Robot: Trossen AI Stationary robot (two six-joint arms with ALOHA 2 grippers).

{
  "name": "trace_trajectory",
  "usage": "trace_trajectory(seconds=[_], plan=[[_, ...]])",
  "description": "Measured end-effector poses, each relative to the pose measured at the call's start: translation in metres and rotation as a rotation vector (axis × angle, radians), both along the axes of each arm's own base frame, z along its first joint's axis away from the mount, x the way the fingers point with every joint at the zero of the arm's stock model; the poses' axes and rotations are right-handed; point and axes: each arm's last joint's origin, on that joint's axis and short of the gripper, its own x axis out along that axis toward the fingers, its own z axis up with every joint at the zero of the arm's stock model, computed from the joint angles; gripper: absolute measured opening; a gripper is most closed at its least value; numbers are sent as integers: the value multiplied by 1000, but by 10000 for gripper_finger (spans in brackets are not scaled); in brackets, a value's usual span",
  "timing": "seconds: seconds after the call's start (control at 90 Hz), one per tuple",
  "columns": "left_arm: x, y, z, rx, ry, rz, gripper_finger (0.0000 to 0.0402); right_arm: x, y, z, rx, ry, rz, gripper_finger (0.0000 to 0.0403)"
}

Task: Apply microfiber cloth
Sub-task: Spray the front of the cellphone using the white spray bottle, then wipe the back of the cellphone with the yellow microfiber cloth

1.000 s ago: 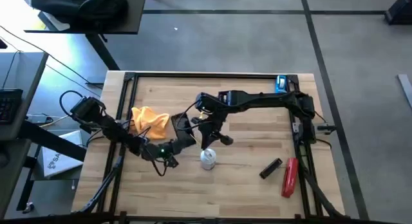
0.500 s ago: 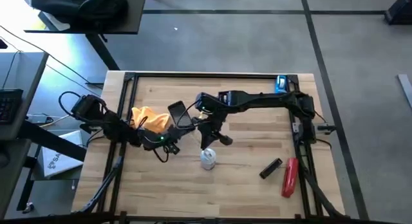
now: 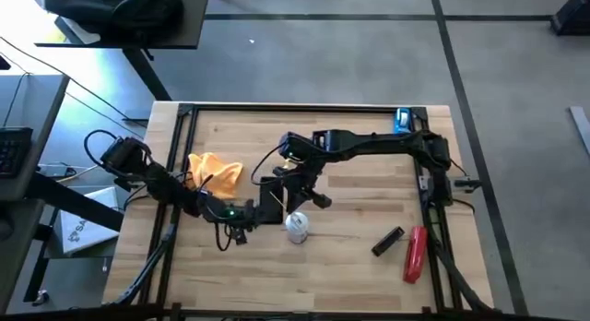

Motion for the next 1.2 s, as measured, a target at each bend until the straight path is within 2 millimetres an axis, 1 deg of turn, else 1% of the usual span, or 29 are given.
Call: trace_trajectory(seconds=[0.078,0.189,0.256,0.333,0.4,0.456,0.633,0.756,0.867,0.989,1.1,1.2], plan=[[-1,-5,0,42,9,-14,8,0,0,0,8,14,-10,0],[-4,-11,1,118,-2,27,8,-2,-1,-1,12,38,-16,0],[-7,-16,1,156,-8,85,8,-2,-1,-1,14,52,-29,0],[-10,-18,4,167,-26,201,8,-1,-1,0,11,56,-44,0],[-14,-19,5,125,-46,291,8,-1,-2,3,1,59,-59,0],[-18,-21,4,81,-46,320,8,0,-1,7,-21,57,-70,0],[-31,-39,2,-58,-49,261,8,0,3,26,-118,59,-124,0],[-39,-48,3,-150,-62,264,8,0,11,41,-171,45,-145,0],[-44,-53,3,-295,-77,298,8,-1,27,57,-216,28,-170,0],[-52,-62,4,-456,-91,299,8,-5,53,77,-253,24,-202,0],[-56,-79,11,-547,-85,247,8,-12,88,93,-266,6,-238,0],[-54,-95,14,-571,-18,173,8,-20,124,96,-271,27,-293,0]])
